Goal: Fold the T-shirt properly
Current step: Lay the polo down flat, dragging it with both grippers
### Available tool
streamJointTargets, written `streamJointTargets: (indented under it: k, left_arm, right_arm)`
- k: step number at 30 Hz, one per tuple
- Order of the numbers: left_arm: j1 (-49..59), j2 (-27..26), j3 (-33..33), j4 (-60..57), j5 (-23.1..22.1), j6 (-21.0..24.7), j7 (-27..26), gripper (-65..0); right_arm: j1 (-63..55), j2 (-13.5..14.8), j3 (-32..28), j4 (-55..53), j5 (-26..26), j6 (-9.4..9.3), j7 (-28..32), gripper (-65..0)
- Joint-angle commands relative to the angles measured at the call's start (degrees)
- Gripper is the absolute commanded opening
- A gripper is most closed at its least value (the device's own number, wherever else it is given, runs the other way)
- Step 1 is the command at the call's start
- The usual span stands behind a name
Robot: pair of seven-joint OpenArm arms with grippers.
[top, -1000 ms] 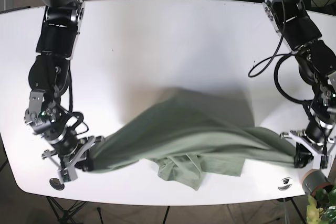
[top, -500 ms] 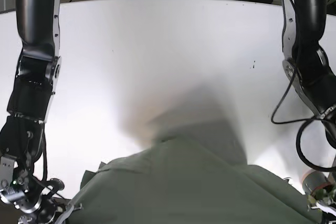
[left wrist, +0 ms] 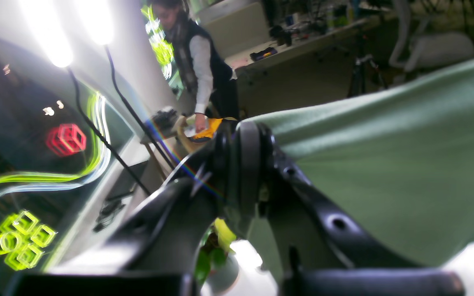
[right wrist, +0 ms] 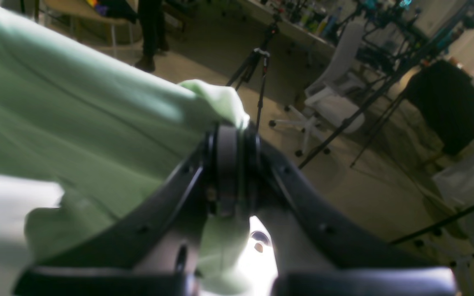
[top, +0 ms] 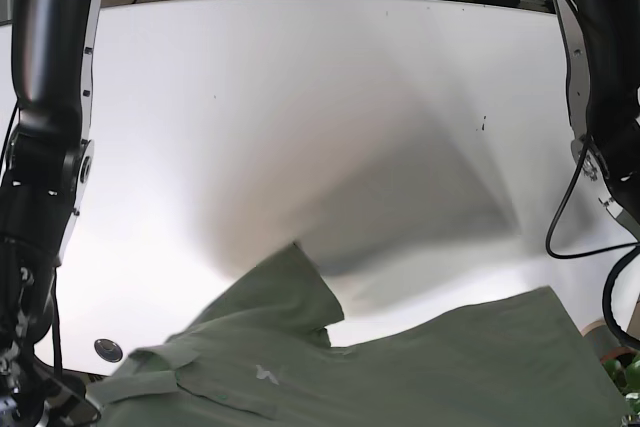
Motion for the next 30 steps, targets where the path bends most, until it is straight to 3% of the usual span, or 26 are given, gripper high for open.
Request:
streamJointTargets:
  k: [1,7,14,18,23,30]
  left_arm:
    - [1.87,-0.47,-0.29,4.3,0.44,-0.19,1.91,-65.0]
    - [15.93,-0.38,-1.78,14.23,0.44,-0.19,2.61,-65.0]
    - [32.37,0.15,-4.59,20.03,0.35,-2.74,2.61,-65.0]
    - [43.8,3.05,-8.46,24.95,0.53,-5.29,2.61,-65.0]
    - [53.65,5.95,-10.75,26.71,0.53,-5.91,2.7,-65.0]
    - [66.75,11.49,-18.92,29.35,0.61,-7.09,2.61,-65.0]
  right_arm:
    - [-2.79,0.9,2.6,4.61,-0.04,-0.26,0.62,-62.9]
    - [-18.35,0.64,8.75,12.97,-0.04,-0.26,0.62,-62.9]
    - [-35.05,-3.14,16.23,20.26,-0.04,-0.26,0.62,-62.9]
    - [-44.63,-4.55,19.13,25.19,-0.04,-0.26,0.71,-62.9]
    - [-53.16,-7.89,22.64,28.61,-0.04,-0.26,0.71,-62.9]
    - [-65.2,-11.67,24.49,30.9,-0.04,-0.26,0.8,-62.9]
